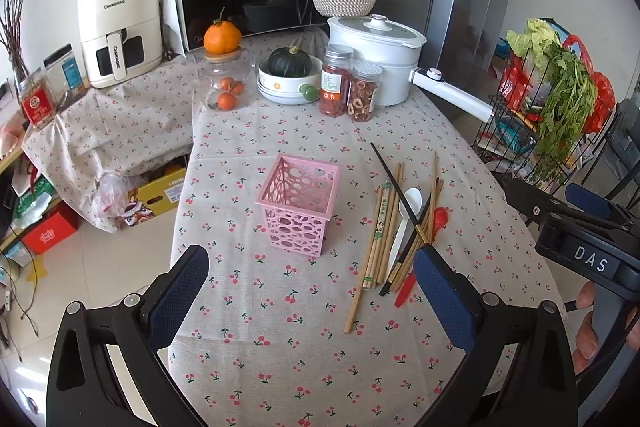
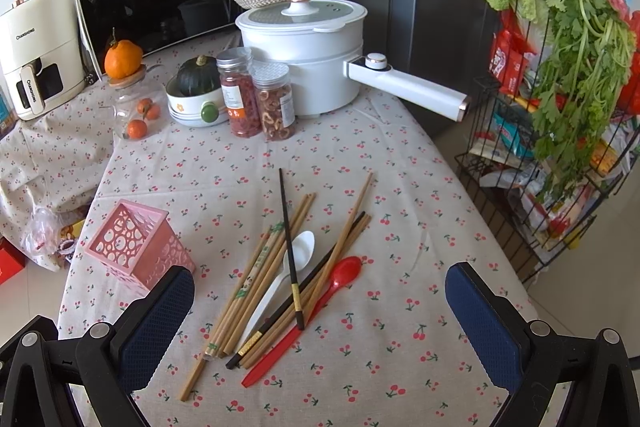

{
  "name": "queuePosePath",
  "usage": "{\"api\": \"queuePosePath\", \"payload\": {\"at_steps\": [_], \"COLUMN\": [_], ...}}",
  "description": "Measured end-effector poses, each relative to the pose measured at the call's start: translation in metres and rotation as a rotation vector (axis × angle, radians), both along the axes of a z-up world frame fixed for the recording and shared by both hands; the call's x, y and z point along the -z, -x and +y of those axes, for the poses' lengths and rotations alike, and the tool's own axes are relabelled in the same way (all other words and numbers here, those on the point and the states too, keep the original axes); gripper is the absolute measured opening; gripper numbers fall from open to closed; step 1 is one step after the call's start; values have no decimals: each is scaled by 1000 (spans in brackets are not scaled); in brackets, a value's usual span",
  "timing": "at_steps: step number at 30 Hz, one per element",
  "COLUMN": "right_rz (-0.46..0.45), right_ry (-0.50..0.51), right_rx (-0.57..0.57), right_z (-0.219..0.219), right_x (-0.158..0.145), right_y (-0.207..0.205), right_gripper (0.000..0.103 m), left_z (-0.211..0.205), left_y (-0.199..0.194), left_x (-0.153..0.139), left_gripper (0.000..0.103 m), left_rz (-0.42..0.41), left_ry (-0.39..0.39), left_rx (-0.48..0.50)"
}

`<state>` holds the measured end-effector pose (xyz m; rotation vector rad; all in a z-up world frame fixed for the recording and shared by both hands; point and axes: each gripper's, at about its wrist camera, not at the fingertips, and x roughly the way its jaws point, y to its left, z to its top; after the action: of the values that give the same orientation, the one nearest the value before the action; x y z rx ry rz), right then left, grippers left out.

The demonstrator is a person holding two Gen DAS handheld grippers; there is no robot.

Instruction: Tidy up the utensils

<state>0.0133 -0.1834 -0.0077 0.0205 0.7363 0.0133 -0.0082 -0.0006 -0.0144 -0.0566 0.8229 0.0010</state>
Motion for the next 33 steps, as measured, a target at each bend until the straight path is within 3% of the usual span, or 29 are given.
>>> {"api": "queuePosePath", "payload": {"at_steps": [33], "right_rz": [16], "right_ry": [-9], "right_rx": [-4], "right_z": [0], "right_x": [4], "right_y": [-1], "right_gripper": [103], "left_z": [0], "left_y": [-2], "left_x": [-3], "left_gripper": [103], "left_rz": [2], "left_ry": [2], "left_rx": [1]}}
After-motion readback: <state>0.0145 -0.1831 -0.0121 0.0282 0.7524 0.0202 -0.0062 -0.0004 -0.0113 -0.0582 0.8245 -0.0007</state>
